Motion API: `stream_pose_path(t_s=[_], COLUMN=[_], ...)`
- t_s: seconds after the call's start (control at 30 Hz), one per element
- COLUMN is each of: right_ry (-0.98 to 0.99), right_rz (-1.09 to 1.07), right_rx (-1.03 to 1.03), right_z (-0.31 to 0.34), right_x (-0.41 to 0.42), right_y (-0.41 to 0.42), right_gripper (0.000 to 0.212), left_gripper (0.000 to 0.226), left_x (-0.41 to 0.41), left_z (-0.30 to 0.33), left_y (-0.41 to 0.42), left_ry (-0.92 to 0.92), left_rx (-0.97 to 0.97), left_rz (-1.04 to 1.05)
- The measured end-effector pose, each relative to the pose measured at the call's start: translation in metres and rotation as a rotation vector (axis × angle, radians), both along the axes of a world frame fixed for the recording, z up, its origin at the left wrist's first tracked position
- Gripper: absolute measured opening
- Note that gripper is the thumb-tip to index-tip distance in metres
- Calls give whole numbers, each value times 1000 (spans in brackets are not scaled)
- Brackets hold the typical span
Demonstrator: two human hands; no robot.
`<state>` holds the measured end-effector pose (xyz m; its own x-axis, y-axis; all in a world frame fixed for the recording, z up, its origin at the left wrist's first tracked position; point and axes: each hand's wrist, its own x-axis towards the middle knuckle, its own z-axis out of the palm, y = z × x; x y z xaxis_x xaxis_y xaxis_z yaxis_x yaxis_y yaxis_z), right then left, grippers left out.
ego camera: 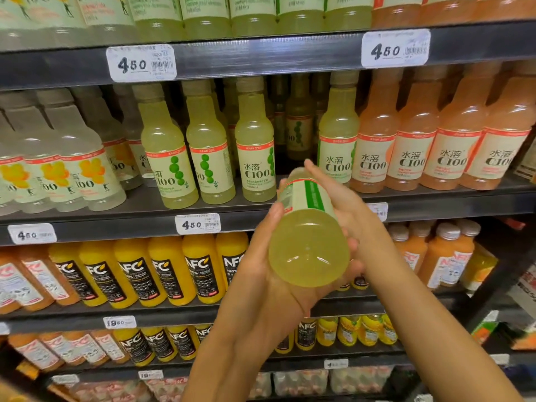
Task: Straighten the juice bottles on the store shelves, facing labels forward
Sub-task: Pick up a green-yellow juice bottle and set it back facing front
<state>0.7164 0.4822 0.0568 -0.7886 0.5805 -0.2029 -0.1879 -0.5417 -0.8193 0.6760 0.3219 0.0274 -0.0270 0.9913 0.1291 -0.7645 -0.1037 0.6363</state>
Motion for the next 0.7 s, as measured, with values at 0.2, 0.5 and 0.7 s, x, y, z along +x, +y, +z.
stream_pose_path(t_s=[0.2,0.5,0.7], right_ry=[48,314,325], right_rz=[145,-104,-160], right_rx=[-57,321,749], right_z=[-12,20,28], right_x=[-3,2,11], right_y=[-5,1,-16], right_gripper=[52,36,27], left_gripper=[59,78,40], left_x=[0,-16,-22], left_z=[1,-32,-40], left_y=[1,11,21], left_ry=[-119,389,858], left_rx=[14,-96,-11], left_rz=[61,223,432])
